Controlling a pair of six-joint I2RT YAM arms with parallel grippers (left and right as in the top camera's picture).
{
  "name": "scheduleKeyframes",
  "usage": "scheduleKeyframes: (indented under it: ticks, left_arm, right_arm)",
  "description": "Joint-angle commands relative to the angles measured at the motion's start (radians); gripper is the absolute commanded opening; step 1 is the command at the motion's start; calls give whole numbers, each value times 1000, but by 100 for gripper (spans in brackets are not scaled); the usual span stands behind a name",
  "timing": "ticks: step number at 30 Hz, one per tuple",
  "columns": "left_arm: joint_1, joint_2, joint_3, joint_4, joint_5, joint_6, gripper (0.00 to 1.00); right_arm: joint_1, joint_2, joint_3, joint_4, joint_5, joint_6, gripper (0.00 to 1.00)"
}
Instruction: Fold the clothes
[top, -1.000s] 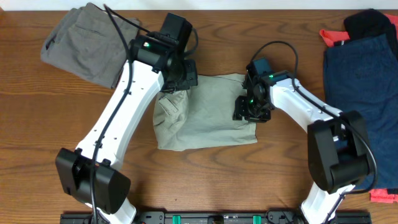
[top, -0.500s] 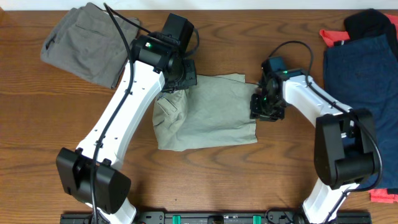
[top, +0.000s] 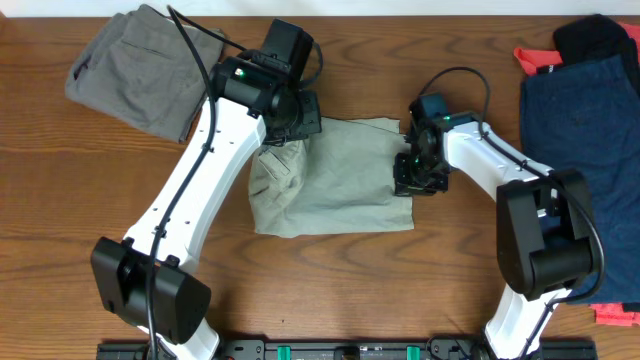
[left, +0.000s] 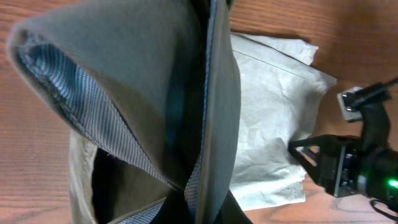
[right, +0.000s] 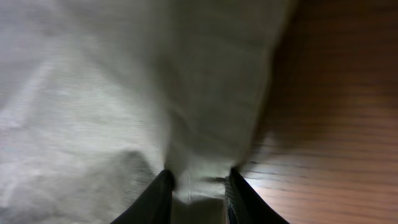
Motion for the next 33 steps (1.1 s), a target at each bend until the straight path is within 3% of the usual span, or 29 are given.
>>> scheduleKeyframes:
  ticks: [1,18,29,33]
  left_arm:
    - [-35,-3,22,11,21,-7,6]
    - [-207,10,-5,151,19,-92,6]
    - [-224,57,-45,203,19,-118,6]
    - [-223,86,-45,215,19,-119,6]
  right_arm:
    - [25,53,-5,12,-13,16,27]
    - [45,93,-5,22,-36,17,27]
    - [34,92,-3,9,-69,7,33]
    - [-9,90,27,-57,-84,-27,27]
